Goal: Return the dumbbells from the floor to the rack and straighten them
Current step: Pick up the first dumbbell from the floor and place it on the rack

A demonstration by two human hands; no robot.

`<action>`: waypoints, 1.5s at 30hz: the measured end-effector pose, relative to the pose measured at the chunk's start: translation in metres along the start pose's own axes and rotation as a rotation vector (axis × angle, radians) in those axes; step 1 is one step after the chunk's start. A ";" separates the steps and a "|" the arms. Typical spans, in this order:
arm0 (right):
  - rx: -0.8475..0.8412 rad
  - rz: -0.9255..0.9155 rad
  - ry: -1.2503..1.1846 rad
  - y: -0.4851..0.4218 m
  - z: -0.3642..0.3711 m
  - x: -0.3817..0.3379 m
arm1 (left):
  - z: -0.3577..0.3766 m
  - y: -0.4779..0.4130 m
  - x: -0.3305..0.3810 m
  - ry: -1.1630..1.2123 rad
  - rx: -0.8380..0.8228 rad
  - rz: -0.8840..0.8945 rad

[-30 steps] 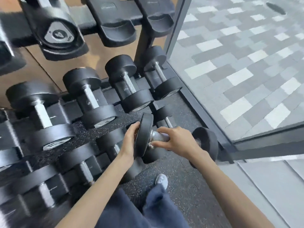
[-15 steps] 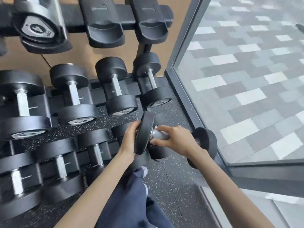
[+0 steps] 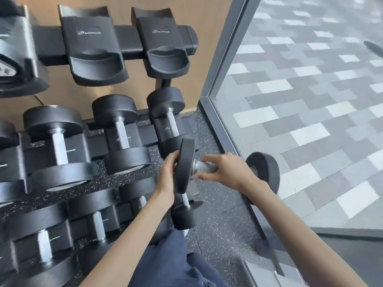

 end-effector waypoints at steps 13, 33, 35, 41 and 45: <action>-0.135 -0.345 0.038 -0.115 -0.037 0.064 | 0.035 -0.072 0.060 0.171 0.209 0.185; -0.198 -0.956 0.083 -0.219 -0.166 0.168 | 0.184 -0.119 0.132 0.099 0.620 0.915; -0.220 -1.006 0.149 -0.226 -0.171 0.166 | 0.188 -0.117 0.145 0.056 0.661 0.988; -0.246 -1.117 0.234 -0.237 -0.173 0.157 | 0.192 -0.117 0.170 0.121 0.728 1.124; -0.281 -1.141 0.251 -0.254 -0.169 0.153 | 0.188 -0.121 0.176 0.228 0.708 1.140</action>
Point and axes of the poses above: each hand's wrist, its own y-axis away from the middle knuckle, its own z-axis out of the palm, x = y × z, the point moved 8 cm from there along -y, towards the middle knuckle, and after that the axes turned 12 degrees about -z, right-handed, at the moved point
